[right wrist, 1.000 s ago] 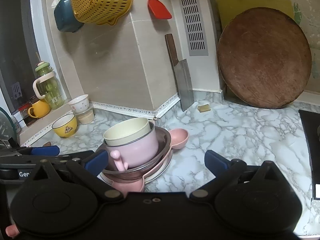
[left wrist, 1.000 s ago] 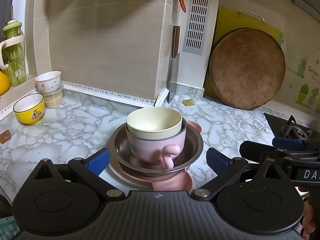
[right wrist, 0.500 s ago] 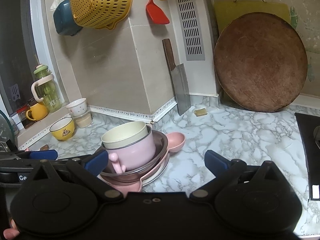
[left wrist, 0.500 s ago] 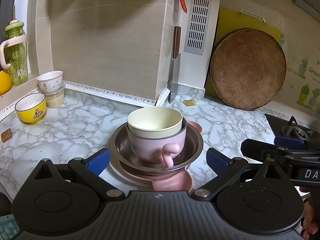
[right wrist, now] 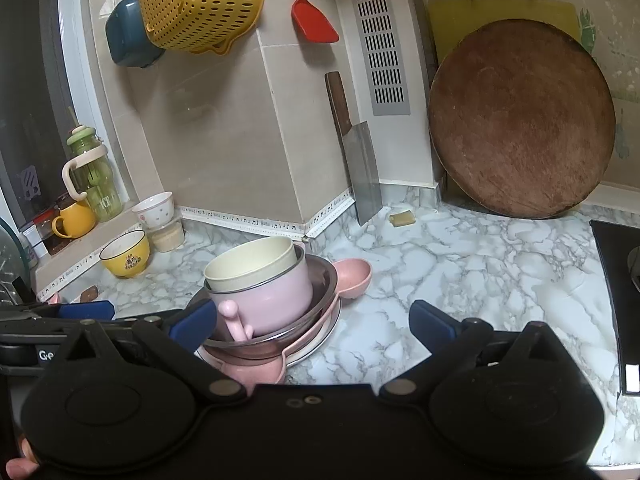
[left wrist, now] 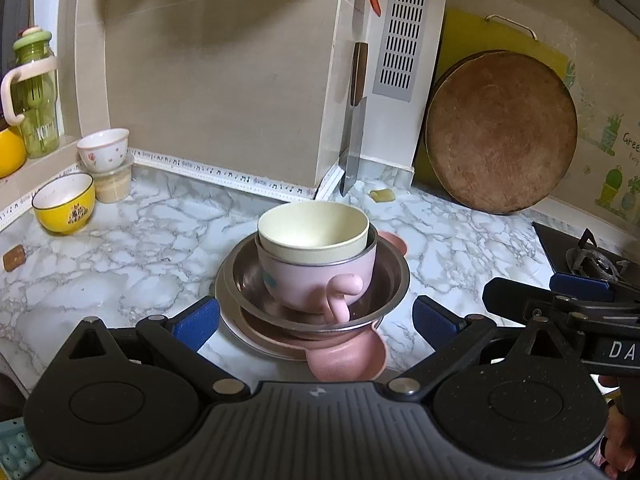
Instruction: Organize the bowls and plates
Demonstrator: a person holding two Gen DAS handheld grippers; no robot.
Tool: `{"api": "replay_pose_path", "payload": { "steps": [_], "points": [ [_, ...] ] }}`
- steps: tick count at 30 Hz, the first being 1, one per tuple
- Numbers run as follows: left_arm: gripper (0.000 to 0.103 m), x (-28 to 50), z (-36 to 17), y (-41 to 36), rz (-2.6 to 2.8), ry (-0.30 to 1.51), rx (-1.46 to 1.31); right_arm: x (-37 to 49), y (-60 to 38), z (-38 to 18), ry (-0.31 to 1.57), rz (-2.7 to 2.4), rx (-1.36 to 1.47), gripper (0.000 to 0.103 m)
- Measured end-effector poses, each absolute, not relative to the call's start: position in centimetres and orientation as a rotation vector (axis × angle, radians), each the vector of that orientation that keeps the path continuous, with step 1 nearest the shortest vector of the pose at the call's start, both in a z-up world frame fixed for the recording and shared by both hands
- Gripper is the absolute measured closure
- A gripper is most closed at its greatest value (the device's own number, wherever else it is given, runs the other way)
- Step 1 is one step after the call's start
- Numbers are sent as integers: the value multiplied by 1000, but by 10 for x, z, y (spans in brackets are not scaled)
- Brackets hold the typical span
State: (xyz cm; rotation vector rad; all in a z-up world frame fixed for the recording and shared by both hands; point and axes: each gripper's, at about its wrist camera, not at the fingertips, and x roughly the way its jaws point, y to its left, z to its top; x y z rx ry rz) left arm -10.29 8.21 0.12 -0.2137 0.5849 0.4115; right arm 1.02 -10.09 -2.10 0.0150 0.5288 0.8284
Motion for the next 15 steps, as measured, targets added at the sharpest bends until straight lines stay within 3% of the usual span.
{"api": "replay_pose_path", "payload": {
  "steps": [15],
  "points": [
    [0, -101, -4, 80, 404, 622, -235, 10, -104, -26, 565, 816, 16, 0]
  ]
}}
